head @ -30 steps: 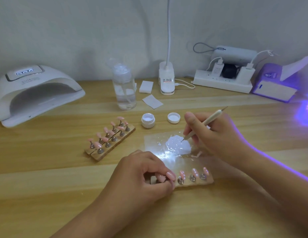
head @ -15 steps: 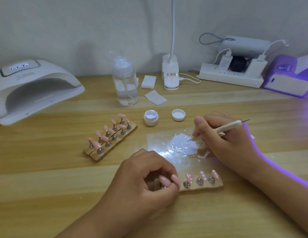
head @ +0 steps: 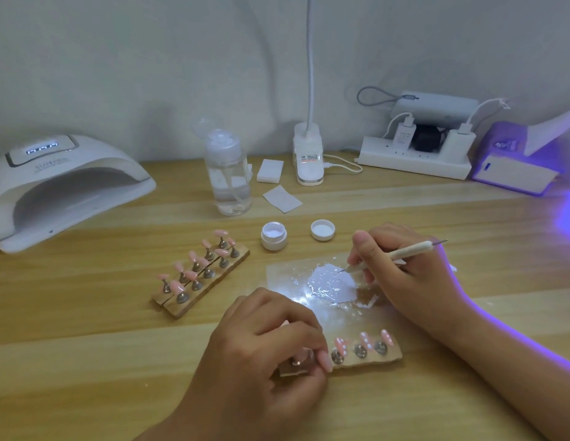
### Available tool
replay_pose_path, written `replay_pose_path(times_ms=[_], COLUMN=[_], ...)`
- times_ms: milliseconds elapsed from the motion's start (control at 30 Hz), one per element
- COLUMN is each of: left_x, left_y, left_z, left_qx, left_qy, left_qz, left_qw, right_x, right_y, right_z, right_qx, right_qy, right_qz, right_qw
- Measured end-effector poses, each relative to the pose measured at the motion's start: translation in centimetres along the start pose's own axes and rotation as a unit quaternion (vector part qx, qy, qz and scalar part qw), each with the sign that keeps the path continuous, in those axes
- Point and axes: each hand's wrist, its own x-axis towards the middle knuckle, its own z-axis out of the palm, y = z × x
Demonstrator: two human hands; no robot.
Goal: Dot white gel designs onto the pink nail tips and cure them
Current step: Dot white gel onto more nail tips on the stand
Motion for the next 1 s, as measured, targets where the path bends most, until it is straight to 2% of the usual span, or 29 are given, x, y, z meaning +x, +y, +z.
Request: replay_pose_path(times_ms=[67,133,233,333,733,1000], left_x=[-0.1,-0.1,0.4,0.5,0.3,0.2], left_y=[0.1,0.3,0.0,-0.7,-1.3,-1.4], left_z=[-0.3,-0.7,-0.9,-0.7,-0.3,-0.1], left_qx=[-0.042,-0.096,-0.154,-0.219,-0.299,-0.286], left_qy=[0.027,0.057,0.089,0.09,0.005,-0.015], left_qz=[-0.025,-0.085,-0.177,-0.243,-0.31,-0.32], left_qw=[0.998,0.99,0.968,0.941,0.902,0.903], right_x=[0.0,0.0,0.0,0.0,0.2,0.1], right_y=[0.1,0.2,0.1,0.0,0.1,0.1], right_z=[0.0,0.0,0.0,0.0,0.0,0.0], right_qx=[0.001,0.004,0.006,0.009,0.05,0.063], right_qy=[-0.003,-0.006,0.002,0.011,0.002,-0.002], right_qz=[0.009,0.013,0.011,0.012,0.003,0.003], right_qw=[1.0,1.0,1.0,1.0,0.999,0.998])
